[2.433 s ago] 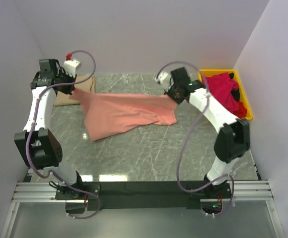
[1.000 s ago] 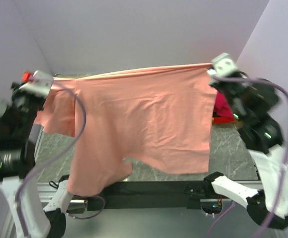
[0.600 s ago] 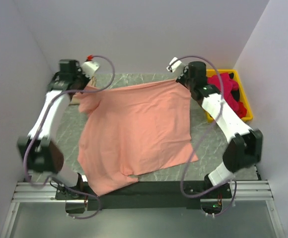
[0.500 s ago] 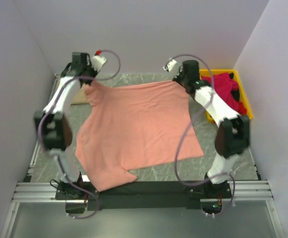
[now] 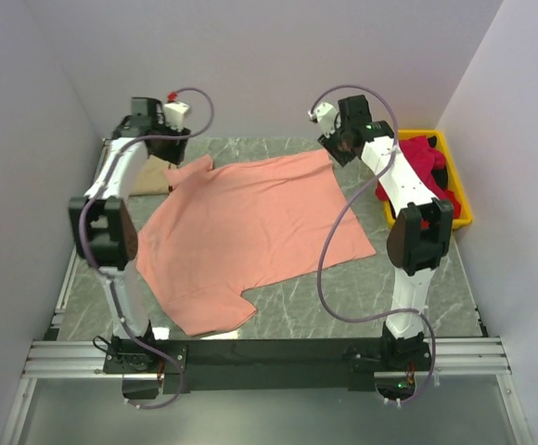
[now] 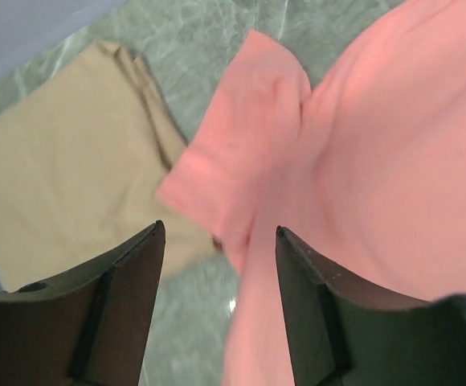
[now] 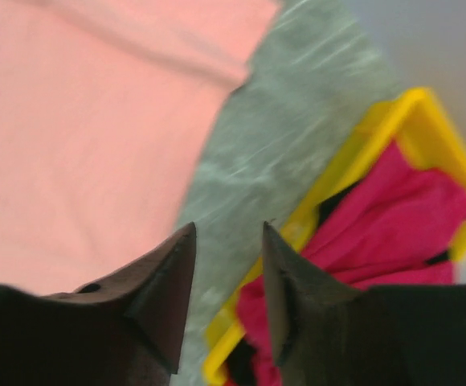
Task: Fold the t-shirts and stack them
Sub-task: Flatten the tshirt out
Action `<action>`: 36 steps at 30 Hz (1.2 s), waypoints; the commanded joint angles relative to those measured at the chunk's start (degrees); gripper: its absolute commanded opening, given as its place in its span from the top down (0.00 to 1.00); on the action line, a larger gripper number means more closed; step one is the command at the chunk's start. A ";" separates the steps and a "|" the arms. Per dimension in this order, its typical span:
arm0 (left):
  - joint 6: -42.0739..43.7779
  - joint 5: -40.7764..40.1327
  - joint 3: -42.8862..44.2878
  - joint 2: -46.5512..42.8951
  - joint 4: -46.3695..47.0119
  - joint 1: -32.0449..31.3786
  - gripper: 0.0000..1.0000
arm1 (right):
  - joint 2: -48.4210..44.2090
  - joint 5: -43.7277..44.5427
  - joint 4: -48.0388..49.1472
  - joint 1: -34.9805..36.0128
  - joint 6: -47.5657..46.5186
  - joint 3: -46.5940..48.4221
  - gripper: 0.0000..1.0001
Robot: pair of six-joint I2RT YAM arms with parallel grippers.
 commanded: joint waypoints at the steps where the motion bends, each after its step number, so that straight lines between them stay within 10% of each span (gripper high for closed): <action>1: -6.86 10.31 -5.78 -11.39 -4.03 6.73 0.38 | -1.51 -8.47 -12.35 0.44 4.20 -4.16 0.60; 10: -5.02 13.75 -25.74 -24.67 -7.91 9.12 0.42 | 5.43 -10.78 -17.73 0.79 7.55 -8.90 0.74; 24: -2.48 11.56 -32.35 -27.23 -8.61 8.68 0.43 | 6.14 -6.90 -26.77 1.49 7.99 -24.63 0.82; 36: -2.12 8.75 -40.17 -18.81 -1.94 -13.09 0.49 | -6.60 -15.42 -36.63 -1.40 3.32 -24.31 0.85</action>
